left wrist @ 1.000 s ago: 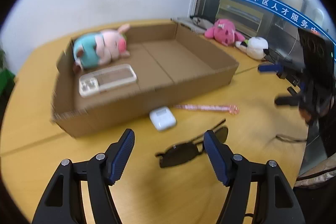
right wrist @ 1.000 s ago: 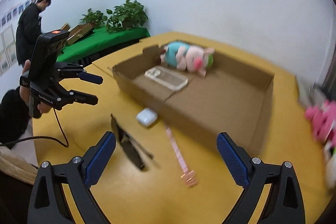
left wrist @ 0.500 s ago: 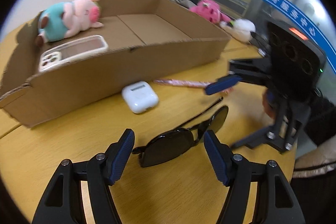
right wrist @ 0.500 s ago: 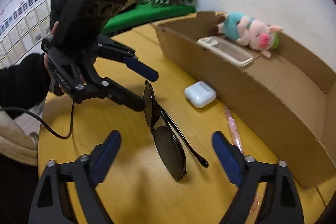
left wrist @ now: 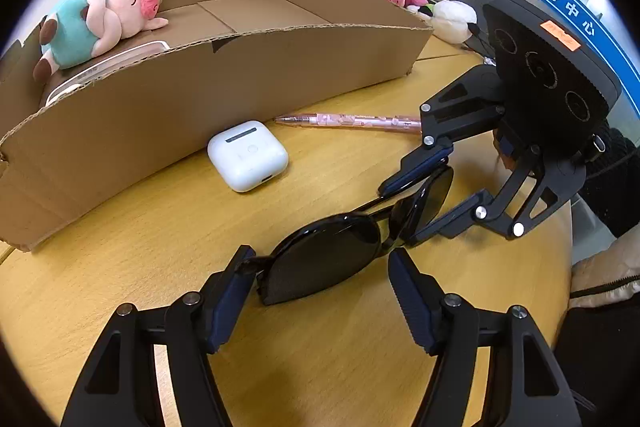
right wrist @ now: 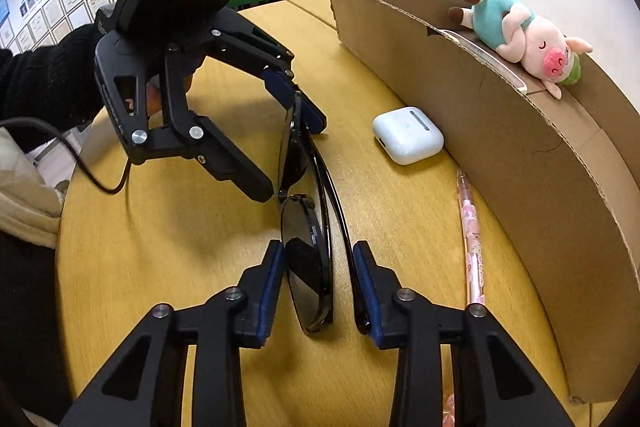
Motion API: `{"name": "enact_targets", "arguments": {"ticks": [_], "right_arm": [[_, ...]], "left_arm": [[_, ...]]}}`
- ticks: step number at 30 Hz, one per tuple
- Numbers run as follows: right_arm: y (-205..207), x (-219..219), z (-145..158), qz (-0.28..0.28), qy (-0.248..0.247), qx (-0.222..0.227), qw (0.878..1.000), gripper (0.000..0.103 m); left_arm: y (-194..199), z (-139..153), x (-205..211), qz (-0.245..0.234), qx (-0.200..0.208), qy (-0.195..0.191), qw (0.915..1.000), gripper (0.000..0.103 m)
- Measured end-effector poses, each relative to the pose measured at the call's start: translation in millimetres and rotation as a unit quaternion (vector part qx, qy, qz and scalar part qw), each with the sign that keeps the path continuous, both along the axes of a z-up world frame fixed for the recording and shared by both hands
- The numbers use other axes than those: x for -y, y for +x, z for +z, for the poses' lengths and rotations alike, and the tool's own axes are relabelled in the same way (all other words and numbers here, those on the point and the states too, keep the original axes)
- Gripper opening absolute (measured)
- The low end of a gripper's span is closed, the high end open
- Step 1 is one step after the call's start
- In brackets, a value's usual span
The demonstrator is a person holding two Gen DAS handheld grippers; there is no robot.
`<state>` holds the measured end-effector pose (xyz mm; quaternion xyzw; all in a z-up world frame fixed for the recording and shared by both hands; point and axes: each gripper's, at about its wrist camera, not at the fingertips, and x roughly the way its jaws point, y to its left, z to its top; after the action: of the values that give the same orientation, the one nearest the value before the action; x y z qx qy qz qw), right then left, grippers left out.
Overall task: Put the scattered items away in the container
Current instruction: 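Close the left gripper on the black sunglasses while the right gripper grips the other lens, then lift the sunglasses with both grippers and carry them toward the box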
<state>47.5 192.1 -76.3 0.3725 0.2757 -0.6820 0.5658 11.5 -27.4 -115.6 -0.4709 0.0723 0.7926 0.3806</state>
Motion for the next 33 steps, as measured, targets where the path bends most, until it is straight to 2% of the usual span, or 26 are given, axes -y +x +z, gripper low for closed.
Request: {"name": "enact_targets", "arguments": {"ticks": [6,12,15,17,18,19,25,28,31,33], "right_arm": [[9,-7,1,0.037,0.013,-0.015,0.999,0.033],[12,-13,2,0.068,0.032,-0.027,0.997,0.031],[16,-15,2,0.080,0.041,-0.038,0.995,0.030],[17,-17,2,0.087,0.047,-0.041,0.994,0.030],[16,-17,2,0.089,0.049,-0.043,0.994,0.030],[16,-17,2,0.091,0.052,-0.043,0.994,0.030],[9,-18,0,0.097,0.069,-0.027,0.993,0.043],[6,-22,0,0.107,0.079,-0.021,0.991,0.043],[6,-22,1,0.126,0.090,-0.021,0.988,0.032],[7,-21,2,0.137,0.100,-0.029,0.985,0.030]], "left_arm": [[0,3,2,-0.020,-0.002,0.004,0.9998,0.068],[15,-1,-14,-0.100,0.000,-0.015,0.9949,0.068],[20,-2,-17,-0.117,-0.007,-0.023,0.9928,0.066],[19,-2,-16,-0.116,-0.004,-0.021,0.9931,0.057],[20,-2,-15,-0.115,-0.004,-0.022,0.9931,0.041],[20,-3,-15,-0.112,-0.008,-0.026,0.9933,0.035],[25,-4,-12,-0.112,-0.010,-0.032,0.9931,0.035],[27,-5,-12,-0.116,-0.012,-0.036,0.9926,0.035],[30,-5,-12,-0.121,-0.013,-0.041,0.9917,0.035],[33,-5,-12,-0.124,-0.016,-0.046,0.9912,0.035]]}}
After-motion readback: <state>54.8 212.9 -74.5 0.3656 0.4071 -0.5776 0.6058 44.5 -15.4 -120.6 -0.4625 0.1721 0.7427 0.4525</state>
